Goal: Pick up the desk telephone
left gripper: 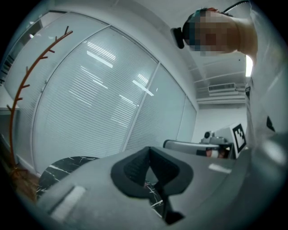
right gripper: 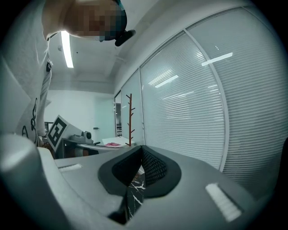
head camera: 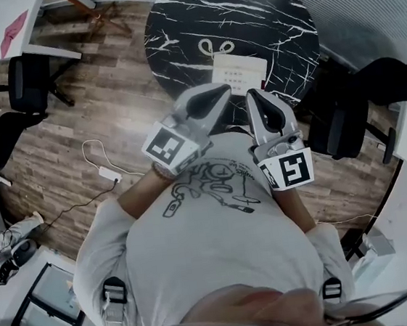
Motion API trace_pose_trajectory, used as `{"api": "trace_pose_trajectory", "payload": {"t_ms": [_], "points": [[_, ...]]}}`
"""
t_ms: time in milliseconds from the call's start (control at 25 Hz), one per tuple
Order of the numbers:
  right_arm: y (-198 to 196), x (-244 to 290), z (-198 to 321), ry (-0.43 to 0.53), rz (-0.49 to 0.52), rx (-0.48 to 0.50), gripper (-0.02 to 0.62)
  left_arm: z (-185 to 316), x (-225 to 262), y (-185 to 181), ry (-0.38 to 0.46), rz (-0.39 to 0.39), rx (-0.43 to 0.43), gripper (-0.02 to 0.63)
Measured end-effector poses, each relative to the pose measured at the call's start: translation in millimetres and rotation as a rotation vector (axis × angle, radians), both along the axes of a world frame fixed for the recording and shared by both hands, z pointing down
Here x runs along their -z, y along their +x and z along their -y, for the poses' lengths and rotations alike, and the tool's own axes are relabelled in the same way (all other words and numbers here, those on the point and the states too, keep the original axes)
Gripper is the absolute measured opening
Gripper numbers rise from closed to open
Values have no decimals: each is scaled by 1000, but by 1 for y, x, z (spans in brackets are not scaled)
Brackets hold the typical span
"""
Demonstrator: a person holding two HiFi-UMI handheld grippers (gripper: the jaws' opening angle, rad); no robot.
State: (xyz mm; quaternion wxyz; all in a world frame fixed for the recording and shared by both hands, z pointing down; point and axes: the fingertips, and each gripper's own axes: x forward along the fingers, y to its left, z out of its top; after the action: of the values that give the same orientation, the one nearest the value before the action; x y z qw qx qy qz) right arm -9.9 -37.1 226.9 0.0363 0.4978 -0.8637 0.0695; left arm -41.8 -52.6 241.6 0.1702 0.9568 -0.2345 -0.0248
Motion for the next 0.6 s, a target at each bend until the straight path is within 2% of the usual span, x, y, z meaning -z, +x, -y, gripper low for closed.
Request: {"api": "trace_pose_trajectory", "payload": {"t_ms": [520,600], "points": [[40,-24,18,-51,-10,27,6,23,-27,33,-45,46,64,2],[48,-32,21,-62,-13,20,6,27,-33,37,-45,61,58,28]]}}
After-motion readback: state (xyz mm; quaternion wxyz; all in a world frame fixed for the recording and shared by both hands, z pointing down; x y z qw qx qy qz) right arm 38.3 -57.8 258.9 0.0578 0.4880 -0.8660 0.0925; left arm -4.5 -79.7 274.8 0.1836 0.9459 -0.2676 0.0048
